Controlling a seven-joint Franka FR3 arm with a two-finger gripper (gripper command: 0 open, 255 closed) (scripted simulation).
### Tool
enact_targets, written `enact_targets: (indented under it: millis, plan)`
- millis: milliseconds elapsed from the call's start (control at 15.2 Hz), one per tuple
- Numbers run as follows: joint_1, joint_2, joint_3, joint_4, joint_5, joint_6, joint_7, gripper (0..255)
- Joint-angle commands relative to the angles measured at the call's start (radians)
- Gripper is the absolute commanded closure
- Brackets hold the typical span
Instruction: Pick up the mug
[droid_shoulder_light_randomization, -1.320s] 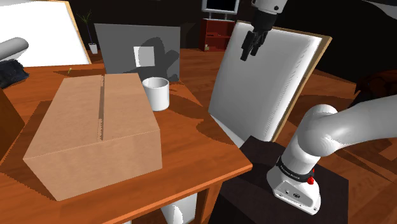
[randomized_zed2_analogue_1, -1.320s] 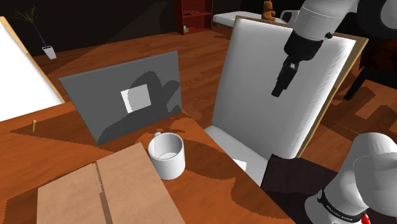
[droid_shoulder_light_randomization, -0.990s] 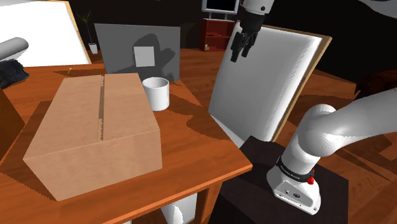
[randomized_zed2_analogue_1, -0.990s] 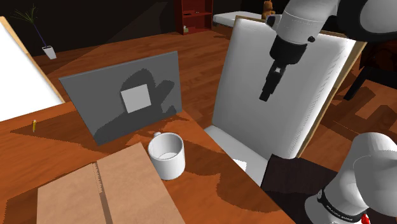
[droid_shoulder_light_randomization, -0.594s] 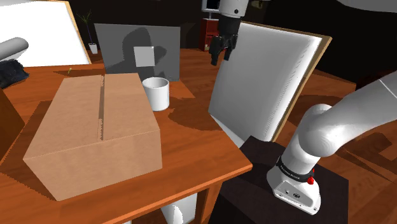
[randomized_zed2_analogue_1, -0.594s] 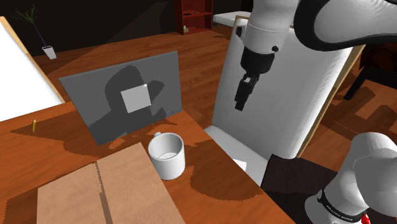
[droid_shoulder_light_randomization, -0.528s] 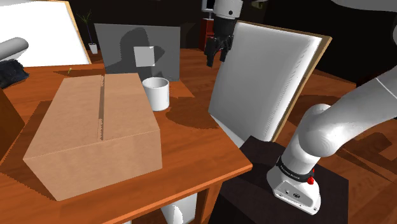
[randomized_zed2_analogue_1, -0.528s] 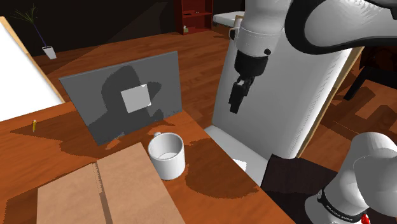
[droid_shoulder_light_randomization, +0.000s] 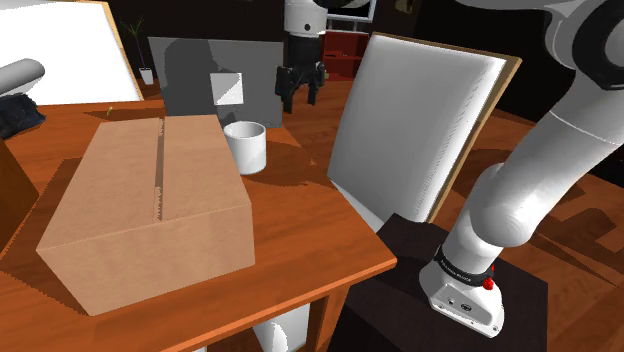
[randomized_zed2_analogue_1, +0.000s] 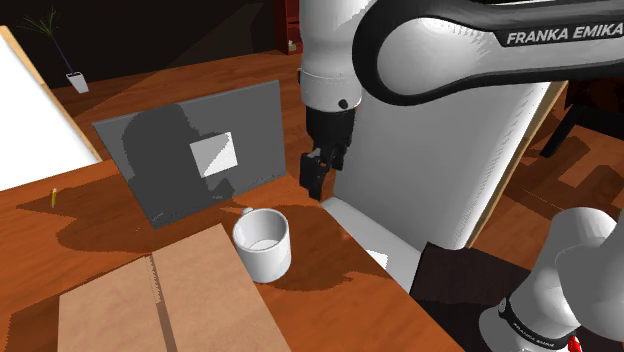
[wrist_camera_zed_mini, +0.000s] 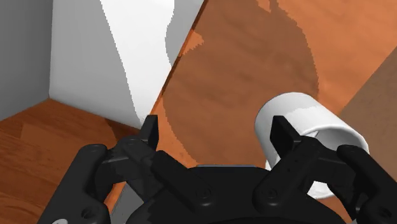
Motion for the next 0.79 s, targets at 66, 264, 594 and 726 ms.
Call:
enact_targets:
  millis: [66, 264, 594, 726]
  plan:
    - [0.013, 0.127, 0.028, 0.105, -0.011, -0.004, 0.047, 0]
    - [0.035, 0.255, 0.052, 0.228, -0.027, -0.027, 0.095, 0]
    - [0.056, 0.351, 0.065, 0.301, -0.042, -0.023, 0.129, 0]
    - [0.055, 0.349, 0.064, 0.272, -0.041, 0.005, 0.128, 0]
